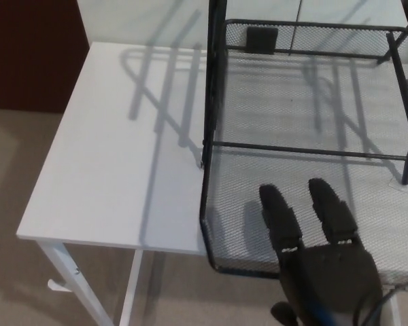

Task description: The robot walks towards a file tray kept in the middle of a desk and uses its right hand to grab a tray and pulls it out towards itself

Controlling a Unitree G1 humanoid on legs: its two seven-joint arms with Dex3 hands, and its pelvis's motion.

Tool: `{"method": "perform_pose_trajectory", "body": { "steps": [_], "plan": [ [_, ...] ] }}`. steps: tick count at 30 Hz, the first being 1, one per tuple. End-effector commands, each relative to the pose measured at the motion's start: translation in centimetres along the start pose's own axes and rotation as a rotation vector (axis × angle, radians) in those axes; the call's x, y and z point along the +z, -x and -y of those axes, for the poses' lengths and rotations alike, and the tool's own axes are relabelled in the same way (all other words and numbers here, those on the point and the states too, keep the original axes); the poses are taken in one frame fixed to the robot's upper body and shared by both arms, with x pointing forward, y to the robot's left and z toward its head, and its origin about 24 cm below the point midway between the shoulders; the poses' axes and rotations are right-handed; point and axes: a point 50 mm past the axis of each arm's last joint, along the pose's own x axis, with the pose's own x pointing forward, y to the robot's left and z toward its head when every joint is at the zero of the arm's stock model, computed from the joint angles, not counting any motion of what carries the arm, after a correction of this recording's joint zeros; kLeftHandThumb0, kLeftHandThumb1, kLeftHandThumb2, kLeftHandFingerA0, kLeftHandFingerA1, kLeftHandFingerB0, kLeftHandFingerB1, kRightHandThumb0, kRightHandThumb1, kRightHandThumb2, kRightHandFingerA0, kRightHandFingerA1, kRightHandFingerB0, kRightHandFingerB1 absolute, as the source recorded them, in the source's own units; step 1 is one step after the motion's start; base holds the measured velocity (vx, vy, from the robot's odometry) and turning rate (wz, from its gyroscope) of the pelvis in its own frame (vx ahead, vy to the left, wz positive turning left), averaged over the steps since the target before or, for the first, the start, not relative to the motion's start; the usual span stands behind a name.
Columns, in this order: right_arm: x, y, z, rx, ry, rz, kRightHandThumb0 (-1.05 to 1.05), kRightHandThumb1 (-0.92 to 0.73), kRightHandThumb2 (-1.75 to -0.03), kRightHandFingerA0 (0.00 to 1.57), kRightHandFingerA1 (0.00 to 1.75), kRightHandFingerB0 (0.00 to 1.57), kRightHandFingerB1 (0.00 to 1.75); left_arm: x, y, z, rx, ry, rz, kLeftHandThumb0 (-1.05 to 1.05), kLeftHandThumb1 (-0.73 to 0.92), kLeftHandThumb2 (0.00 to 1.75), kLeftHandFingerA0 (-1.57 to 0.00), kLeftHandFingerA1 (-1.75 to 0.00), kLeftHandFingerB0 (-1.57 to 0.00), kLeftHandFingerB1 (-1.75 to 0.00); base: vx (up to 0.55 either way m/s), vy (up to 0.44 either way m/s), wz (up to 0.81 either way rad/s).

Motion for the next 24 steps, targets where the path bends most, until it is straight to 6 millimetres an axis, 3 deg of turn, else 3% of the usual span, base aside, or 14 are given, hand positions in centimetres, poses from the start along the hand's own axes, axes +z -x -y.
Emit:
{"method": "perform_pose_trajectory", "body": {
  "steps": [1, 2, 4, 5, 10, 11, 12, 16, 17, 18, 20, 21, 22, 24],
  "plan": [
    [1.0, 1.7, 0.2, 0.033, 0.008, 0.059, -0.70, -0.42, -0.53, 0.01, 0.35, 0.12, 0.27, -0.5, 0.2, -0.3, -0.014, -0.027, -0.024, -0.41, 0.41, 0.70, -0.51, -0.51, -0.34, -0.44, 0.00, 0.000, 0.00],
    [1.2, 2.0, 0.5, 0.031, 0.002, 0.067, -0.70, -0.43, -0.54, 0.00, 0.35, 0.13, 0.27, -0.5, 0.2, -0.3, -0.014, -0.025, -0.026, -0.32, 0.50, 0.55, -0.59, -0.42, -0.40, -0.35, 0.00, 0.000, 0.00],
    [1.4, 2.3, 0.9, 0.029, 0.004, 0.078, -0.72, -0.43, -0.54, 0.00, 0.35, 0.13, 0.27, -0.5, 0.3, -0.2, -0.016, -0.022, -0.023, -0.32, 0.50, 0.55, -0.58, -0.42, -0.40, -0.35, 0.00, 0.000, 0.00],
    [1.5, 2.4, 1.1, 0.024, 0.003, 0.084, -0.73, -0.44, -0.54, 0.00, 0.35, 0.14, 0.27, -0.5, 0.3, -0.2, -0.017, -0.022, -0.022, -0.40, 0.40, 0.69, -0.51, -0.51, -0.34, -0.44, 0.00, 0.000, 0.00],
    [1.5, 2.5, 2.1, -0.006, -0.013, 0.106, -0.73, -0.44, -0.54, 0.03, 0.34, 0.19, 0.28, -0.8, 0.3, -0.1, -0.026, -0.024, -0.017, -0.41, 0.40, 0.69, -0.50, -0.52, -0.34, -0.45, 0.00, 0.000, 0.00],
    [1.6, 2.5, 2.5, -0.011, -0.027, 0.114, -0.74, -0.45, -0.55, 0.02, 0.34, 0.19, 0.28, -0.8, 0.2, -0.2, -0.023, -0.023, -0.026, -0.35, 0.51, 0.57, -0.56, -0.42, -0.39, -0.35, 0.00, 0.000, 0.00],
    [1.6, 2.4, 2.8, -0.016, -0.032, 0.118, -0.74, -0.44, -0.55, 0.01, 0.35, 0.17, 0.27, -0.6, 0.2, -0.2, -0.023, -0.026, -0.023, -0.32, 0.50, 0.55, -0.55, -0.41, -0.39, -0.35, 0.00, 0.000, 0.00],
    [1.6, 2.8, 4.5, -0.020, -0.106, 0.179, -0.77, -0.46, -0.56, 0.01, 0.35, 0.12, 0.26, -0.4, 0.3, -0.2, -0.026, -0.025, -0.016, -0.41, 0.41, 0.68, -0.49, -0.50, -0.34, -0.43, 0.00, 0.000, 0.00],
    [1.5, 2.9, 4.9, 0.011, -0.158, 0.191, -0.77, -0.47, -0.56, 0.00, 0.35, 0.10, 0.26, -0.4, 0.3, -0.2, -0.030, -0.027, -0.014, -0.34, 0.51, 0.57, -0.55, -0.43, -0.39, -0.35, 0.00, 0.000, 0.00],
    [1.4, 3.0, 5.5, 0.071, -0.236, 0.204, -0.66, -0.40, -0.81, 0.02, 0.17, 0.09, 0.20, -0.4, 0.3, -0.3, -0.033, -0.035, -0.008, -0.35, 0.51, 0.57, -0.55, -0.43, -0.38, -0.35, 0.00, 0.000, 0.00],
    [0.9, 3.2, 6.7, 0.142, -0.345, 0.253, -0.70, -0.43, -0.82, 0.01, 0.14, 0.10, 0.13, -0.5, 0.2, -0.2, -0.032, -0.040, -0.008, -0.35, 0.50, 0.56, -0.56, -0.43, -0.40, -0.35, 0.00, 0.000, 0.00],
    [0.7, 3.3, 7.4, 0.140, -0.381, 0.286, -0.71, -0.43, -0.82, 0.01, 0.14, 0.10, 0.14, -0.6, 0.1, -0.2, -0.030, -0.038, -0.012, -0.42, 0.41, 0.70, -0.51, -0.51, -0.35, -0.45, 0.00, 0.000, 0.00],
    [0.5, 3.3, 8.0, 0.119, -0.390, 0.303, -0.71, -0.42, -0.83, 0.01, 0.12, 0.11, 0.16, -0.5, 0.1, -0.3, -0.030, -0.035, -0.008, -0.34, 0.52, 0.58, -0.57, -0.43, -0.39, -0.36, 0.00, 0.000, 0.00],
    [0.3, 3.4, 9.1, 0.078, -0.429, 0.343, -0.71, -0.42, -0.83, 0.01, 0.11, 0.11, 0.15, -0.3, 0.0, -0.4, -0.030, -0.030, -0.004, -0.33, 0.50, 0.55, -0.56, -0.42, -0.39, -0.35, 0.00, 0.000, 0.00]
  ]
}}
